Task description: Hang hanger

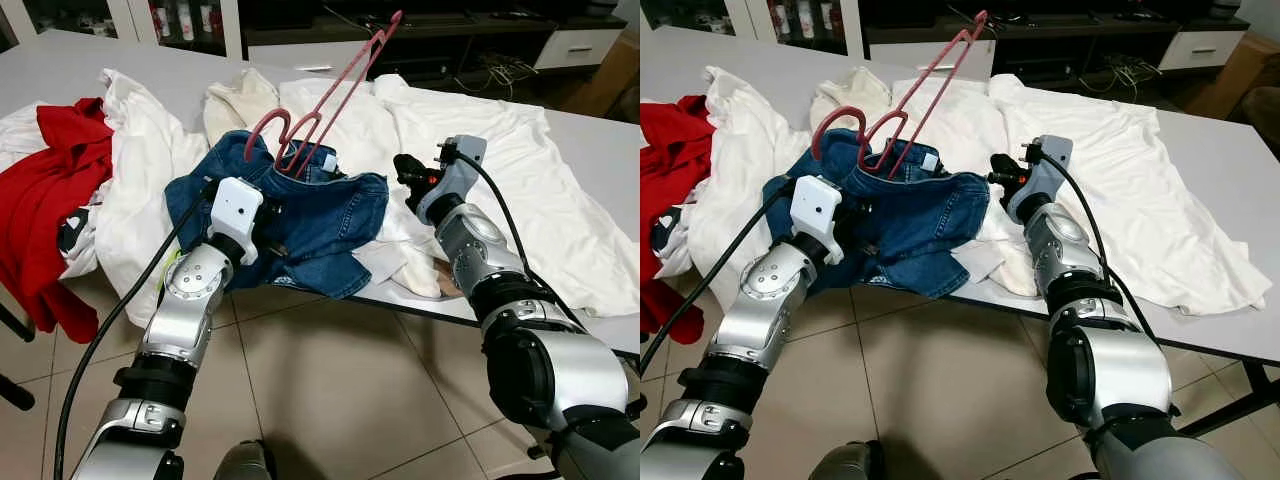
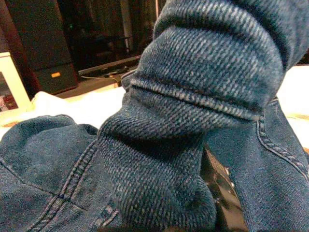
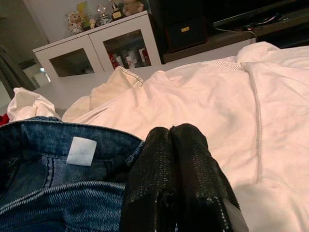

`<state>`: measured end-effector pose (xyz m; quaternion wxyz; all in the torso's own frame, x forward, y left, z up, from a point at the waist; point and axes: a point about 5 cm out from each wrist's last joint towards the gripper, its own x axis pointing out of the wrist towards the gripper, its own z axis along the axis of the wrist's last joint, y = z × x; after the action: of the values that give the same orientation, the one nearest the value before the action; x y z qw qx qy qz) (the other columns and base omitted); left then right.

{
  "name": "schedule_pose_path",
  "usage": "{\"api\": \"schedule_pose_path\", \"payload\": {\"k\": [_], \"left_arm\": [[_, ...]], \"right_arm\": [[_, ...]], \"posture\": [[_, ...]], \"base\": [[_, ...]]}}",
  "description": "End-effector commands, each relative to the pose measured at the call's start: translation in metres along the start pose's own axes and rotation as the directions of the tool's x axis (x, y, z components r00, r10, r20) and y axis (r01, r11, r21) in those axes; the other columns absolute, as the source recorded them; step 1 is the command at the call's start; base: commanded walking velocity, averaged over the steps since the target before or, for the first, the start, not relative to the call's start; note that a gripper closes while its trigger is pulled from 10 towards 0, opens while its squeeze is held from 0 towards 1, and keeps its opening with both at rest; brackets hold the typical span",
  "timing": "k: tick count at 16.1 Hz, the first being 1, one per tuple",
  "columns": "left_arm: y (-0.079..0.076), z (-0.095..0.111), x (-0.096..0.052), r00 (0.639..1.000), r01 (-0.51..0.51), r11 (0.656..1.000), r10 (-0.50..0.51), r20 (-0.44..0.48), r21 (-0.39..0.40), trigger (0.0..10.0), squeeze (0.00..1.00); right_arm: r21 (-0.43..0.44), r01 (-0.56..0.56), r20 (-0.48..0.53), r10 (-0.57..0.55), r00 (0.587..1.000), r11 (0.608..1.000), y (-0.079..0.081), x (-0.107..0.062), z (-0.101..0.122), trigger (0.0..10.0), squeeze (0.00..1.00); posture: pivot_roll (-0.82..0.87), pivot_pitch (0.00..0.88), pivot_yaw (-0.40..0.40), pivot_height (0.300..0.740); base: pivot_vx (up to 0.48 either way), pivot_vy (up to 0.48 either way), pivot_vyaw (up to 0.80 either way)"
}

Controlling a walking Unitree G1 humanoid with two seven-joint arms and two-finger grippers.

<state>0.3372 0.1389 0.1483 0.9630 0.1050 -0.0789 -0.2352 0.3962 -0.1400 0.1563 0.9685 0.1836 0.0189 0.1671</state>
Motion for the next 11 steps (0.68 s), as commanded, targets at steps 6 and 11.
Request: {"api": "schedule_pose_path", "payload": {"k": [6, 11], "left_arm": [[-0.003, 0.005, 0.004, 1.0, 0.017, 1.0, -0.017, 0.021, 0.006, 10.0, 0.0], [-0.002, 0.006, 0.004, 1.0, 0.016, 1.0, -0.016, 0.023, 0.006, 10.0, 0.0]], "right_arm": [[-0.128, 0.014, -0.053, -0.021, 0.998, 0.992, -0.005, -0.006, -0.01, 10.0, 1.0], [-0.19, -0.01, -0.055, 0.0, 0.999, 0.982, -0.004, -0.007, -0.011, 10.0, 1.0]], "posture": [[0.14, 0.024, -0.066, 0.74], [0.14, 0.022, -0.067, 0.74]], "base": [[0.0, 0.0, 0.0], [0.0, 0.0, 0.0]]}}
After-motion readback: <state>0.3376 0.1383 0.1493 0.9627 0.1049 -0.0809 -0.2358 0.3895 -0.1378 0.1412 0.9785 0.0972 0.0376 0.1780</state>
